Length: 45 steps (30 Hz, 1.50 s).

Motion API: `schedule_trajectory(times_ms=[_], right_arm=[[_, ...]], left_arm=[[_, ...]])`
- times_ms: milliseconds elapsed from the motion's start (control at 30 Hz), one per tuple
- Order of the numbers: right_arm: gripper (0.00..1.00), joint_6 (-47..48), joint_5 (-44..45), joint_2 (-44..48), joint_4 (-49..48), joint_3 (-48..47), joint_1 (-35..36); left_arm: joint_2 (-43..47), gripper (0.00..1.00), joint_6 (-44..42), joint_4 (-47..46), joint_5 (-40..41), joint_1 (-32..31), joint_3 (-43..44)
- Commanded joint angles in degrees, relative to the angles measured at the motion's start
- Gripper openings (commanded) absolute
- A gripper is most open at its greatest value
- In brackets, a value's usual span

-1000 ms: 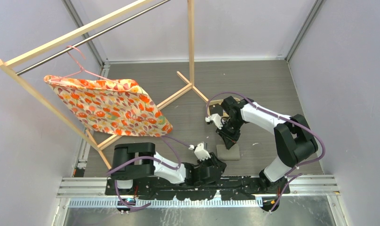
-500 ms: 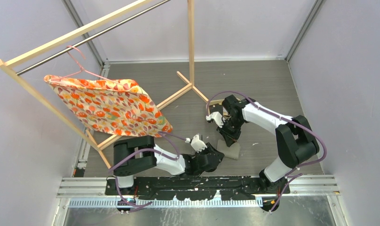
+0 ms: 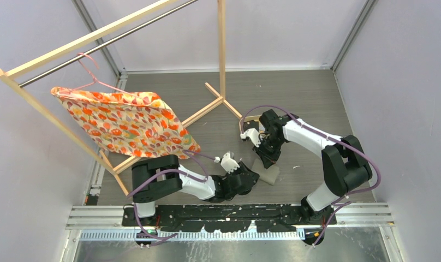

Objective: Put the credit cards into the card holder
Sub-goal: Close the card holder at the center of the board.

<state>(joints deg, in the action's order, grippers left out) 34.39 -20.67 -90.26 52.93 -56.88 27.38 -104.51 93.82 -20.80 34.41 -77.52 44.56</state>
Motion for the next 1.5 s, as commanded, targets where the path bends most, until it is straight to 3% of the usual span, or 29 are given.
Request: schedule_trajectory(times_ms=[0, 700, 1000, 1233, 1467], right_arm=[[0.01, 1.1, -0.4, 1.3, 0.2, 0.5, 0.0], [0.01, 0.5, 0.1, -0.2, 0.1, 1.3, 1.5], [0.01, 0.1, 0.5, 3.3, -1.9, 1.9, 0.9], [0.06, 0.3, -0.9, 3.6, -1.4, 1.8, -0.4], [0.18, 0.0, -3.0, 4.2, -0.2, 0.9, -1.7]], left_arm=[[-1.1, 0.31, -2.0, 1.1, 2.4, 1.1, 1.9], [-1.4, 0.31, -8.3, -4.1, 1.7, 1.9, 1.9], [-1.8, 0.36, -9.7, -8.6, 0.5, 2.2, 0.5], [-2.2, 0.38, -9.5, -8.6, 0.3, 2.5, 0.7], [-2.3, 0.38, -10.4, -8.5, -0.1, 2.6, 0.9]])
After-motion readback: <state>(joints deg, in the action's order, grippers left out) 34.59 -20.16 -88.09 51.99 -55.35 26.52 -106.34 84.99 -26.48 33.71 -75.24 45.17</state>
